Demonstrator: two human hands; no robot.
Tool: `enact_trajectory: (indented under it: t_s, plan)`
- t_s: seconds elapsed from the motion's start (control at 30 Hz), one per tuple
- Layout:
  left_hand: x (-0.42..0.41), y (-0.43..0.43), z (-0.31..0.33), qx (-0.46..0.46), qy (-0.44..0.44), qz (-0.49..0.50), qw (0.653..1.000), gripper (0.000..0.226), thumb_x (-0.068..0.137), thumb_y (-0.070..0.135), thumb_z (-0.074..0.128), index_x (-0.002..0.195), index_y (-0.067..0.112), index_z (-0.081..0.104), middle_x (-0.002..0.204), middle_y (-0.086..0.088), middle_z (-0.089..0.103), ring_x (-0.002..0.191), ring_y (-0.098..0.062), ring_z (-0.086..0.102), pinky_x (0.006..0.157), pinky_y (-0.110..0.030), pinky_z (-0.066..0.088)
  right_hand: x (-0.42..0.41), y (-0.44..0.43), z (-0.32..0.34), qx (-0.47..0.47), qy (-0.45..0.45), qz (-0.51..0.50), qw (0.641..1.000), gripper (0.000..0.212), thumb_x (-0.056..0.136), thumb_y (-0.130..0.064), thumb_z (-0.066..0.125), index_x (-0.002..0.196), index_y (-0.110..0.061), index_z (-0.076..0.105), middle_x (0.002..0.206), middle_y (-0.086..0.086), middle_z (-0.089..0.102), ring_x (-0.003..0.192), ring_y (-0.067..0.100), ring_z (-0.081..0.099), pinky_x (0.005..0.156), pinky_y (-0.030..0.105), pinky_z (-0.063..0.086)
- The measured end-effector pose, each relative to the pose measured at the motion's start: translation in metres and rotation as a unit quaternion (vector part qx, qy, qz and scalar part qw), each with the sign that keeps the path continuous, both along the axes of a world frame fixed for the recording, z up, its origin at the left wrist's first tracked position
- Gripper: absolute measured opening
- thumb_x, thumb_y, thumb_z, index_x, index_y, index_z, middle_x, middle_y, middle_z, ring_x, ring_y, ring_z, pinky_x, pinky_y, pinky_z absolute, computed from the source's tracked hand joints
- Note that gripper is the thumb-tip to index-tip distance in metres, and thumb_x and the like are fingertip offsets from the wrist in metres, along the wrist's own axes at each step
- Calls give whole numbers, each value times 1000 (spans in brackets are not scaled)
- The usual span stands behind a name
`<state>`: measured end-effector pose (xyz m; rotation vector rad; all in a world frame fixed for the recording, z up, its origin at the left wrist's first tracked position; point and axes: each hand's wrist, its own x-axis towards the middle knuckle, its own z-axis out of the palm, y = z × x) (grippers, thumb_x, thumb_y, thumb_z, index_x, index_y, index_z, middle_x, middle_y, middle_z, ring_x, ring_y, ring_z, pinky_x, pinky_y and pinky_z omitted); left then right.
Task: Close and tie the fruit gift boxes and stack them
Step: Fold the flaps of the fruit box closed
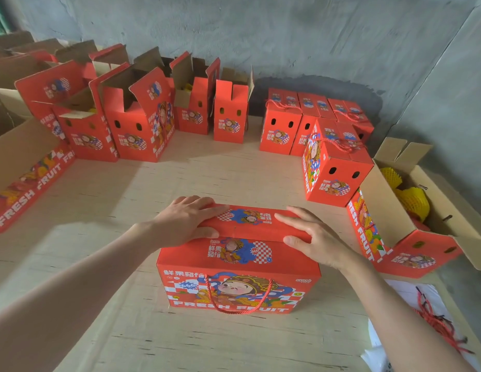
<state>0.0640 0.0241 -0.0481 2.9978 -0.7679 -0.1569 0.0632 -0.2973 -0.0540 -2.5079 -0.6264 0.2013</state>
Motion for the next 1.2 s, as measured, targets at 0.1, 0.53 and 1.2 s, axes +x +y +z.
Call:
enact_trajectory:
  t_s: [0.1,0.53,1.2]
  plan:
    - [0,1,-1,3,-16,-3,1000,108,55,87,-21,148,44,11,151,8,27,136,-14,26,112,-33,16,0,0,-1,-12,-6,8,1000,49,93,-42,56,128,-64,29,142,-30,18,129,-16,8,105,22,15]
    - [-3,-3,-4,12,-40,17,999,97,62,79,-21,148,45,9,153,9,26,138,-13,26,112,-33,16,-2,2,0,-35,-31,-2,999,44,95,-47,49,129,-62,27,155,-17,19,135,-8,8,107,26,19]
    - [-2,-4,-7,-5,-50,17,999,96,63,79,-21,148,45,10,148,11,30,134,-14,30,110,-36,23,-24,35,1,-103,-141,-68,982,45,100,-30,46,143,-37,35,153,-2,32,143,15,26,118,30,18]
